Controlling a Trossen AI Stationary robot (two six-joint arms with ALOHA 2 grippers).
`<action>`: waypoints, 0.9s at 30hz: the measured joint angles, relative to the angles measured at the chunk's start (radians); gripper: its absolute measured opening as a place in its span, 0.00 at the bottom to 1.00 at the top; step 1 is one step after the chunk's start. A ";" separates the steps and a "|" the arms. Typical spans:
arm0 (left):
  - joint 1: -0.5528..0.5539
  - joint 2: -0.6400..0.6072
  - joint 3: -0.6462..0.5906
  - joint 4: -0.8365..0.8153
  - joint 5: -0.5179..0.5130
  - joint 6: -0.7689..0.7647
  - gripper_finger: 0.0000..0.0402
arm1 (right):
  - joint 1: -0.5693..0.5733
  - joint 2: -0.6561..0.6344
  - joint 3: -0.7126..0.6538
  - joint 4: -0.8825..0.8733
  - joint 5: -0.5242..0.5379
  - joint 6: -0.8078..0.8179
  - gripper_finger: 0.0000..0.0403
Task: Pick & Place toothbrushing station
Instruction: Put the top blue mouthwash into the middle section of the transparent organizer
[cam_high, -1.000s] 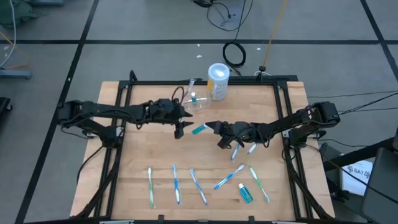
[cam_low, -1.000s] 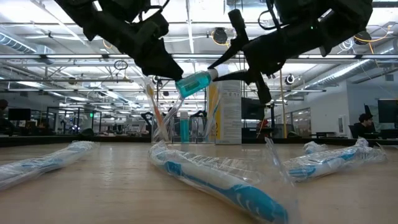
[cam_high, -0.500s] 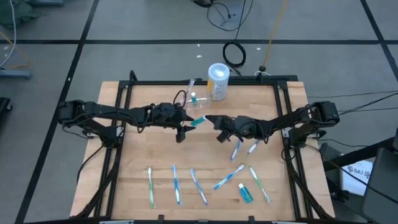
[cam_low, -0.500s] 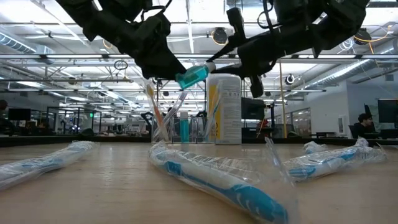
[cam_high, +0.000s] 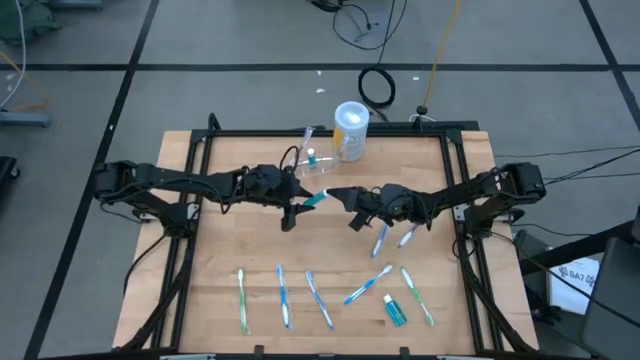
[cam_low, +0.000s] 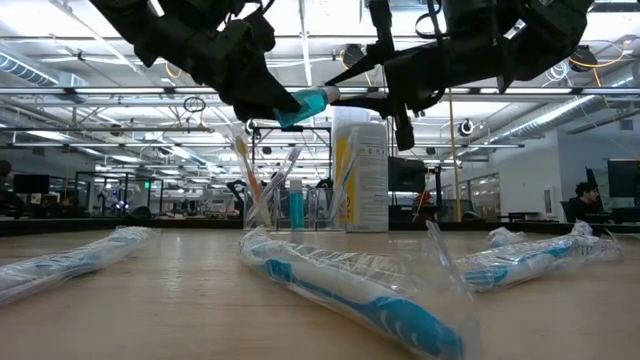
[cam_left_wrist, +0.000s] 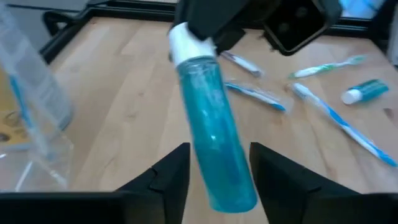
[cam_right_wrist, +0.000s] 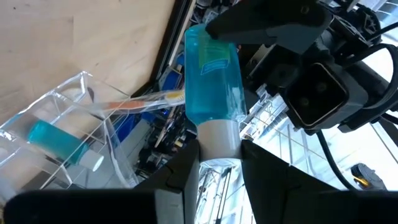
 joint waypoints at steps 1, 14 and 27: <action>0.000 0.000 0.000 0.001 0.010 0.003 0.39 | 0.000 0.000 0.000 0.000 0.000 0.000 0.24; 0.011 0.000 0.000 0.003 -0.026 0.019 0.25 | 0.000 0.000 0.000 0.002 0.004 0.187 0.33; 0.079 -0.030 0.000 0.051 -0.034 0.114 0.23 | -0.002 0.000 0.000 0.084 0.365 0.437 0.44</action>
